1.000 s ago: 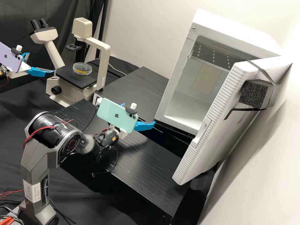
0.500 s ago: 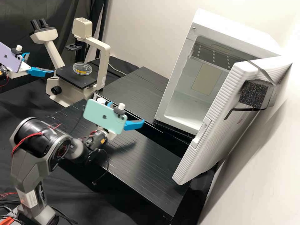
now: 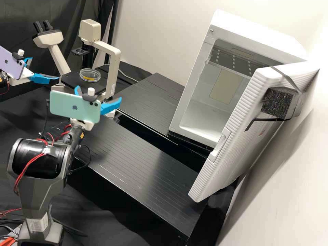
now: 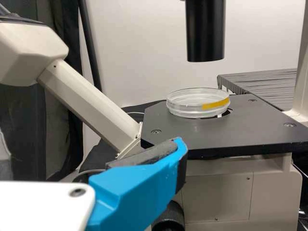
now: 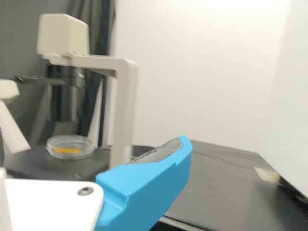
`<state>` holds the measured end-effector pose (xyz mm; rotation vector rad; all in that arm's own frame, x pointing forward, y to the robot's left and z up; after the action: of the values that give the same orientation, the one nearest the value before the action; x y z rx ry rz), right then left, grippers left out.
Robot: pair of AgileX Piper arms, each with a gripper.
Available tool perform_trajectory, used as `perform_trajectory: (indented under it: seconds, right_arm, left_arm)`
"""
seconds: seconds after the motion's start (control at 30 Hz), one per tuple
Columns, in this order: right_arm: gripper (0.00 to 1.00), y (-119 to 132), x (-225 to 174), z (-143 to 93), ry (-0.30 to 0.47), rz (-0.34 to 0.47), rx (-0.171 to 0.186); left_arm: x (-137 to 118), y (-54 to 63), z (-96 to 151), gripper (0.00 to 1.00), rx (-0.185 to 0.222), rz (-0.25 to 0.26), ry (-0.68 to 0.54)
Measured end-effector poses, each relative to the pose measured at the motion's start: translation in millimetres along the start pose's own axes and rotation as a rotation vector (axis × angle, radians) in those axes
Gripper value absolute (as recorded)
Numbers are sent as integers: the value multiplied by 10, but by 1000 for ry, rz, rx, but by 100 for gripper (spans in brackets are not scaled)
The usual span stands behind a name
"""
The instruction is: Move the petri dish to the bench.
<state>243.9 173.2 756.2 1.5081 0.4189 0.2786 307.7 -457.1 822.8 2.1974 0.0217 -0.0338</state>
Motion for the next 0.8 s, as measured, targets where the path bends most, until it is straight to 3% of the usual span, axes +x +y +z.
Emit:
perform_trajectory:
  seconds: [0.57,0.8]
  right_arm:
    - [100,-409,966,-366,36,-105,47]
    - [100,-668,1332,-469,-7,-151,11]
  left_arm:
    - [0,0,0,100,0,0,0]
    - [0,0,0,100,0,0,0]
